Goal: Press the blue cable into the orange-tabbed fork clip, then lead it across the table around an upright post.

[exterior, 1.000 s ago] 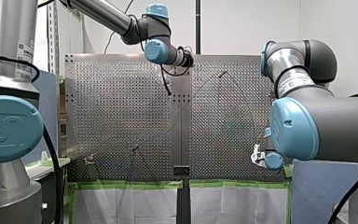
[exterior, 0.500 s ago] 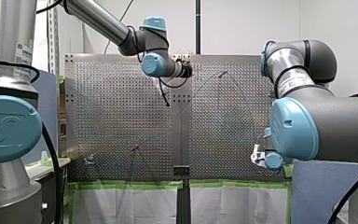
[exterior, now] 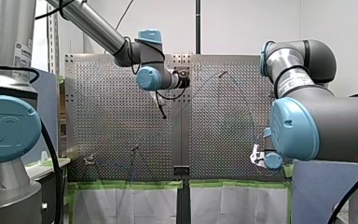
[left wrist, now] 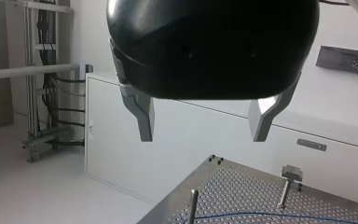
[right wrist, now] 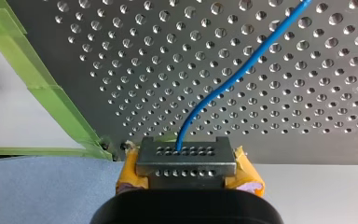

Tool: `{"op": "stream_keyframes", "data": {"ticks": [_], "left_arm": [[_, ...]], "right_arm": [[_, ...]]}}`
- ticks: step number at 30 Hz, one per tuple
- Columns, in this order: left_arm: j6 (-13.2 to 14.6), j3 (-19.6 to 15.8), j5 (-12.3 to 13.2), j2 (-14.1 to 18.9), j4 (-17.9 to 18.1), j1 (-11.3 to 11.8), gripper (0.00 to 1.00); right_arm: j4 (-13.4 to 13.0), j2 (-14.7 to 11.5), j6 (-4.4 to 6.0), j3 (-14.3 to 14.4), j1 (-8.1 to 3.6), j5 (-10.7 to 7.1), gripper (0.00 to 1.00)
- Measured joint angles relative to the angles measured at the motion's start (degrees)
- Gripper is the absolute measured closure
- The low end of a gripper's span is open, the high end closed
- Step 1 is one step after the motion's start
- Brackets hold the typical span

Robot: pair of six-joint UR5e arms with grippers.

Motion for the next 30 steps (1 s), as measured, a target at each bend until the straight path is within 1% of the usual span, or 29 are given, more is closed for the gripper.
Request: {"op": "stream_keyframes", "data": {"ticks": [16,27,30], "left_arm": [[0.0,-7.45,-0.07,0.0,7.44,-0.19,0.0],[0.0,-13.08,-1.07,0.0,13.0,-0.37,0.0],[0.0,-14.55,-1.26,-0.04,13.75,-0.39,0.0]], "right_arm": [[0.0,0.0,0.0,0.0,0.01,-0.05,1.0],[0.0,0.0,0.0,-0.08,0.02,-0.13,1.0],[0.0,0.0,0.0,-0.1,0.02,-0.14,1.0]]}}
